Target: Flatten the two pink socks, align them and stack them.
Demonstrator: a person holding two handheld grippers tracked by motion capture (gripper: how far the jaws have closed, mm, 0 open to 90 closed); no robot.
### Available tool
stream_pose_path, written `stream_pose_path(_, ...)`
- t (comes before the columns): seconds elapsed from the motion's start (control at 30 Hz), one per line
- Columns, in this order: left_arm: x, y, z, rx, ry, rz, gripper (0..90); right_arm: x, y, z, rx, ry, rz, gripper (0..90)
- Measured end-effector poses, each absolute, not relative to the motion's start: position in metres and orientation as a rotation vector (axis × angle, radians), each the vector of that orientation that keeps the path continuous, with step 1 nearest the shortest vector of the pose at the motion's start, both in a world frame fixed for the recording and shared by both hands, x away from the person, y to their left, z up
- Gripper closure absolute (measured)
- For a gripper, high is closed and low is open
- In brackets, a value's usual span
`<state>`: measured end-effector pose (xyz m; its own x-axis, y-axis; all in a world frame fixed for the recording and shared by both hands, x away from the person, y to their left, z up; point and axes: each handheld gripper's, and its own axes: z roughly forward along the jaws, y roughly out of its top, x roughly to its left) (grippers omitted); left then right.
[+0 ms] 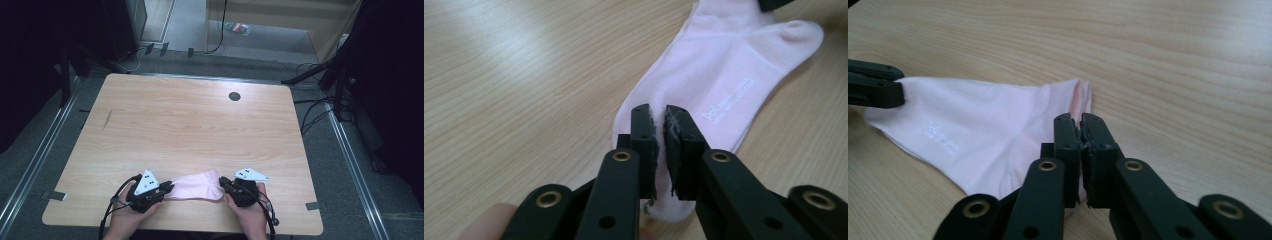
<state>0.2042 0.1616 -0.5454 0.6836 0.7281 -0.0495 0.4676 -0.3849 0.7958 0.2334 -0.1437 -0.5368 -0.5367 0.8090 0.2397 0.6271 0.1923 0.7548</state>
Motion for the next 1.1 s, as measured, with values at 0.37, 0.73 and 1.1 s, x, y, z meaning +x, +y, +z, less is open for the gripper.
stream_pose_path(0.37, 0.202, 0.163, -0.547, 2.1, 0.887, 0.43, 85.7, 0.235, -0.138, -0.536, 1.319, 2.21, 1.284, 88.4)
stream_pose_path(0.73, 0.198, 0.168, -0.534, 1.971, 0.856, 0.397, 74.7, 0.226, -0.144, -0.527, 1.315, 2.153, 1.455, 78.9)
stream_pose_path(1.1, 0.207, 0.163, -0.551, 2.083, 0.93, 0.388, 89.1, 0.229, -0.13, -0.552, 1.338, 2.297, 1.246, 86.3)
